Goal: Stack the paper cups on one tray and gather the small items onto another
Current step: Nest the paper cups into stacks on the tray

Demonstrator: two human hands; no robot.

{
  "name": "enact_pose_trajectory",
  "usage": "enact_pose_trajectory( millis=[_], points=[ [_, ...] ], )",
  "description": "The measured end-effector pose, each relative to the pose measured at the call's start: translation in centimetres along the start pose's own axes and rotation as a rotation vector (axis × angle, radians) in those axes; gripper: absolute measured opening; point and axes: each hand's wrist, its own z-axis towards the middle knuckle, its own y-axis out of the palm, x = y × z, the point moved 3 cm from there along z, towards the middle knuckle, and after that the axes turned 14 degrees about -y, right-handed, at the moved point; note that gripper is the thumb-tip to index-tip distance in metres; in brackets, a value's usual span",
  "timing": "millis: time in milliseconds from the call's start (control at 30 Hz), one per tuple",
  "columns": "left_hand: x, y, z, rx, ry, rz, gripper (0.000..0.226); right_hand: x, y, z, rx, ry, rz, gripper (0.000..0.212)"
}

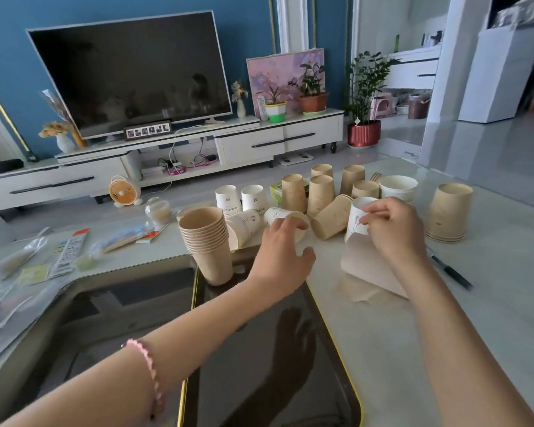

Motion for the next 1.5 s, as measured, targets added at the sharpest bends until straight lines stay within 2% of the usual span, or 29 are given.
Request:
enact_pose_trajectory(
  millis=[100,267,400,467,567,667,767,800,900,967,1000,1033,1167,1233,1367,1433,1500],
  points=[
    [1.2,4.1,5.5,-0.086,-0.109,0.080,0.047,1.5,-0.5,0.8,-0.038,0.043,0.016,0.020],
    [1.5,8.5,11.1,-0.052,-0.093,0.464,0.050,2.3,0.0,1.2,-0.174,0.017,0.029,0.017],
    [1.3,11.0,12.9,-0.028,-0.154,0.511,0.061,2.9,0.3,2.0,-0.233,-0.014,0.003,0.020],
    [1.1,11.0,13.4,0.032,-0.147,0.548,0.051,3.3,0.4,2.5,-0.243,-0.010,0.042,0.020],
    [0.9,8.8,12.3,0.127,-0.173,0.479,0.038,3.1,0.5,3.0,-0.232,-0.007,0.116,0.019],
    [0.5,5.4,9.8,0.208,-0.193,0.244,0.048,2.2,0.5,3.6,-0.156,-0.055,0.205,0.030],
    [1.6,3.2,7.4,0.115,-0.033,0.078,0.058,1.4,0.7,3.8,-0.126,-0.084,0.323,0.053],
    [2.2,3.1,7.0,0.075,0.038,0.065,0.061,1.3,0.7,3.7,-0.135,-0.082,0.336,0.052],
    [3.4,3.3,7.3,-0.016,0.158,0.060,0.059,1.4,-0.1,3.7,-0.091,-0.135,0.248,0.029],
    [3.5,3.6,8.5,-0.096,0.159,-0.023,0.039,1.9,-1.2,3.8,0.009,-0.148,0.218,0.028],
    [3.2,3.7,9.5,-0.107,0.130,-0.083,0.036,2.1,-1.9,3.9,0.057,-0.142,0.225,0.030],
    [3.1,4.1,10.8,-0.082,0.106,-0.095,0.044,2.4,-2.7,4.2,0.104,-0.141,0.227,0.032],
    [2.7,6.2,15.8,0.023,0.011,0.414,0.047,3.5,-4.8,4.9,0.157,-0.165,0.197,0.039],
    [2.8,7.4,17.1,0.030,0.015,0.527,0.047,4.0,-5.4,5.1,0.143,-0.171,0.186,0.037],
    [3.3,8.5,17.5,0.109,0.019,0.527,0.041,4.2,-6.1,5.1,0.121,-0.178,0.208,0.043],
    [3.2,8.5,17.2,0.127,0.026,0.444,0.030,4.2,-5.9,5.1,0.112,-0.163,0.231,0.042],
    [3.1,8.3,16.7,0.079,0.017,0.372,0.012,3.9,-5.6,5.0,0.094,-0.155,0.244,0.038]
  ],
)
